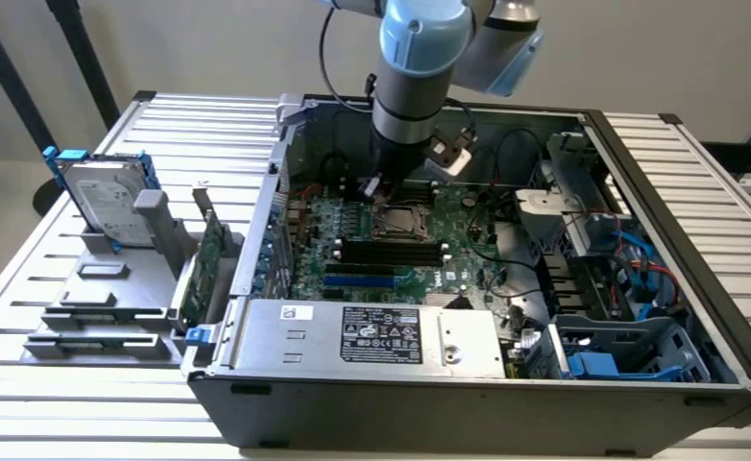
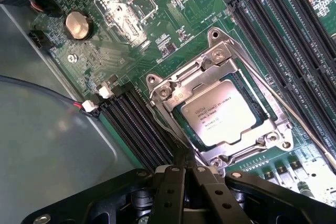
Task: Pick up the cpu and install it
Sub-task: 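Install the first cpu locking lever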
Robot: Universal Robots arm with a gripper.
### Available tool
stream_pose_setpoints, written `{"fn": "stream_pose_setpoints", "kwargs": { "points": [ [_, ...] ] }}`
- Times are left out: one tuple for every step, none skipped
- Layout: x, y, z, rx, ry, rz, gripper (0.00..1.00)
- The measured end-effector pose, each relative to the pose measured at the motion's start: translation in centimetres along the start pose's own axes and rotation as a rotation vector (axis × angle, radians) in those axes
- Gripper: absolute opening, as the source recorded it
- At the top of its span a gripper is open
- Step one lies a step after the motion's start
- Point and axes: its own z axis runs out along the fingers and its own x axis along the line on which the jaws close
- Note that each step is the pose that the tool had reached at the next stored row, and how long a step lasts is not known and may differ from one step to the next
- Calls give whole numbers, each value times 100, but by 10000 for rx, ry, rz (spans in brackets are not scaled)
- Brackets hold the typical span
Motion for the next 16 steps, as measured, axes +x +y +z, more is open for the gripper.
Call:
{"fn": "stream_pose_setpoints", "kwargs": {
  "points": [
    [2, -2, -2, 14, -13, 7, 11],
    [4, -3, -4, 21, -21, 11, 11],
    [5, -4, -6, 24, -24, 12, 11],
    [6, -4, -6, 25, -23, 11, 11],
    [8, -5, -8, 26, -21, 11, 11],
    [9, -5, -10, 26, -20, 11, 11],
    [9, -6, -12, 26, -19, 11, 11],
    [10, -6, -15, 26, -20, 11, 11],
    [10, -7, -17, 26, -20, 11, 11],
    [11, -7, -20, 26, -21, 11, 11],
    [11, -8, -23, 26, -20, 11, 11],
    [12, -9, -26, 26, -21, 11, 11],
    [13, -9, -28, 26, -19, 11, 11],
    [13, -10, -31, 26, -20, 11, 11],
    [14, -11, -35, 25, -21, 10, 11],
    [15, -12, -39, 25, -22, 10, 11]
  ]
}}
